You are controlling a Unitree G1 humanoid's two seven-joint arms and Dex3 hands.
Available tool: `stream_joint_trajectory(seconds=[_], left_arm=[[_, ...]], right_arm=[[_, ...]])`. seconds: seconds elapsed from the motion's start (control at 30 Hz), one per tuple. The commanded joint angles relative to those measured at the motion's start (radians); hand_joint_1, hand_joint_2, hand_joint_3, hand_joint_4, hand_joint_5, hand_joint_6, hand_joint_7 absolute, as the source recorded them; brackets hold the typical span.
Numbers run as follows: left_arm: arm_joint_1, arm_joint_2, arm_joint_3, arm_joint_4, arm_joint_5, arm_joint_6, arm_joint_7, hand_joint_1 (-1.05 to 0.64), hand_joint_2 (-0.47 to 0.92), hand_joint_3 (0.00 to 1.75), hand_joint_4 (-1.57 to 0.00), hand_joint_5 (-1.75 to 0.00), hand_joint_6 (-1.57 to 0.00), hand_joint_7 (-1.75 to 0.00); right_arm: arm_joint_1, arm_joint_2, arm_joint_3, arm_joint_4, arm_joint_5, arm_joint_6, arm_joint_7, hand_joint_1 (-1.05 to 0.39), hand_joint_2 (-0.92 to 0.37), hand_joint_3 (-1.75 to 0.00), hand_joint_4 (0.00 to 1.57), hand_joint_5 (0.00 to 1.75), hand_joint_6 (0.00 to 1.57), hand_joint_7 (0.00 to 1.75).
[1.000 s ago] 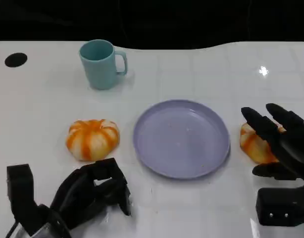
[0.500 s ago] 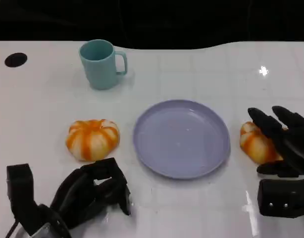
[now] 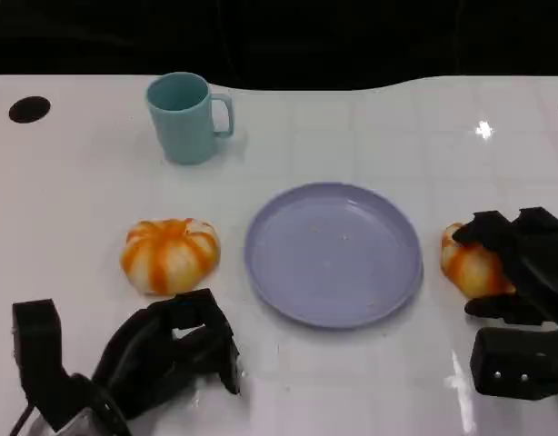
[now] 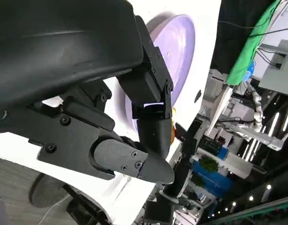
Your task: Grasp the bread from the table and place it into the plate.
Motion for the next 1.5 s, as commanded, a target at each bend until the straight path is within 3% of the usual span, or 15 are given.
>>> stream_joint_trajectory(seconds=[0.03,0.1,0.17,0.27,0.3,0.33,0.37,0.43,0.63,0.7,0.73,0.8,0.93,1.23,1.5], left_arm=[[0.018,0.016,0.001,0.012,0.009,0.007,0.006,-0.72,0.87,0.00,-0.94,-1.46,-0.95,-1.04],[0.018,0.017,0.001,0.010,0.009,0.010,0.009,-0.72,0.86,0.00,-0.94,-1.46,-0.95,-1.04],[0.019,0.017,0.001,0.008,0.010,0.012,0.011,-0.72,0.86,0.00,-0.94,-1.45,-0.95,-1.04],[0.021,0.016,0.000,0.005,0.012,0.008,0.015,-0.72,0.87,0.00,-0.95,-1.45,-0.95,-1.04],[0.021,0.016,0.000,0.006,0.012,0.007,0.014,-0.72,0.87,0.00,-0.95,-1.45,-0.94,-1.04],[0.021,0.016,0.001,0.006,0.011,0.008,0.014,-0.72,0.87,0.00,-0.95,-1.45,-0.94,-1.03],[0.021,0.016,0.001,0.006,0.010,0.010,0.013,-0.72,0.87,0.00,-0.95,-1.45,-0.94,-1.03],[0.021,0.017,0.000,0.006,0.011,0.008,0.012,-0.72,0.87,0.00,-0.95,-1.45,-0.95,-1.03],[0.020,0.016,0.001,0.009,0.009,0.007,0.010,-0.72,0.87,0.00,-0.95,-1.45,-0.94,-1.04],[0.020,0.017,0.001,0.010,0.010,0.008,0.012,-0.72,0.87,0.00,-0.95,-1.45,-0.94,-1.04],[0.020,0.017,0.002,0.010,0.011,0.004,0.011,-0.72,0.87,0.00,-0.95,-1.44,-0.94,-1.04],[0.020,0.016,0.002,0.011,0.009,0.002,0.008,-0.72,0.87,0.00,-0.95,-1.44,-0.94,-1.04],[0.019,0.017,0.001,0.013,0.012,0.000,0.010,-0.72,0.87,0.00,-0.95,-1.44,-0.94,-1.04],[0.016,0.015,0.003,0.015,0.008,0.004,0.008,-0.71,0.86,0.00,-0.96,-1.44,-0.95,-1.04],[0.016,0.015,0.000,0.014,0.011,0.004,0.010,-0.72,0.87,0.00,-0.96,-1.44,-0.95,-1.04]], right_arm=[[-0.017,0.001,-0.007,0.036,0.028,-0.036,-0.058,-0.45,-0.91,-0.02,0.23,1.75,0.00,1.75],[-0.019,0.005,-0.009,0.050,0.037,-0.056,-0.093,-0.41,-0.91,-0.02,0.37,1.75,0.00,1.75],[-0.021,0.012,-0.014,0.066,0.044,-0.080,-0.144,-0.34,-0.90,-0.03,0.81,1.75,0.14,1.75],[-0.025,0.018,-0.013,0.084,0.047,-0.096,-0.200,-0.30,-0.89,-0.07,1.08,1.75,0.35,1.75],[-0.026,0.017,-0.012,0.086,0.050,-0.099,-0.207,-0.29,-0.89,-0.09,1.11,1.75,0.39,1.75],[-0.027,0.016,-0.012,0.088,0.052,-0.102,-0.212,-0.27,-0.82,-0.24,1.11,1.75,0.45,1.75],[-0.028,0.015,-0.010,0.090,0.052,-0.104,-0.218,-0.25,-0.58,-0.71,1.11,1.75,0.50,1.75],[-0.029,0.012,-0.007,0.093,0.051,-0.110,-0.232,-0.23,-0.41,-1.01,1.09,1.75,0.53,1.75],[-0.029,0.005,-0.004,0.100,0.046,-0.153,-0.283,-0.18,-0.38,-1.08,1.25,1.75,0.65,1.75],[-0.030,0.002,-0.001,0.107,0.041,-0.176,-0.312,-0.19,-0.46,-1.05,1.50,1.75,0.82,1.75],[-0.030,0.002,0.001,0.110,0.039,-0.182,-0.321,-0.19,-0.49,-1.07,1.54,1.75,0.93,1.75],[-0.032,0.001,0.005,0.117,0.036,-0.186,-0.332,-0.21,-0.47,-1.23,1.56,1.75,1.26,1.75],[-0.035,0.001,0.014,0.125,0.024,-0.194,-0.369,-0.23,-0.40,-1.39,1.57,1.75,1.54,1.75],[-0.037,0.006,0.021,0.130,0.012,-0.199,-0.425,-0.25,-0.36,-1.44,1.57,1.75,1.57,1.75],[-0.036,0.003,0.011,0.118,0.026,-0.261,-0.461,-0.26,-0.32,-1.55,1.57,1.75,1.57,1.75]])
